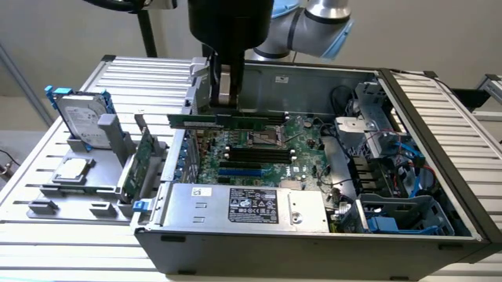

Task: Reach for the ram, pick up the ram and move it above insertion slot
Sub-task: 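Pick up the ram and move it above insertion slot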

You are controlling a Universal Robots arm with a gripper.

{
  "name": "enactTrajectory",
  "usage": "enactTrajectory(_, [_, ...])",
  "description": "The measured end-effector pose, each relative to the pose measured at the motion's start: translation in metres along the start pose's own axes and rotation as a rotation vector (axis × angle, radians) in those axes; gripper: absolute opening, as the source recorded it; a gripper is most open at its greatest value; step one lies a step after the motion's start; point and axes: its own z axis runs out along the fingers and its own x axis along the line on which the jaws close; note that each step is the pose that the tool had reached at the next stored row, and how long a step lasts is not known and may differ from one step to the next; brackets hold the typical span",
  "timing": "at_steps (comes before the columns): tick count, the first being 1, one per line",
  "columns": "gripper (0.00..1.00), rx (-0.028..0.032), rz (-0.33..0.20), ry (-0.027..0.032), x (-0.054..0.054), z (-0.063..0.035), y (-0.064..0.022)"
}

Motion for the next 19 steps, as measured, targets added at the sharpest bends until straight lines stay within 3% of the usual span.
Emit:
enactTrajectory(7, [0.13, 0.0000, 0.000, 0.0044, -0.016, 0.0027, -0.0210])
enactTrajectory(19, [0.13, 0.0000, 0.001, 0.0229, -0.052, 0.0135, -0.0463])
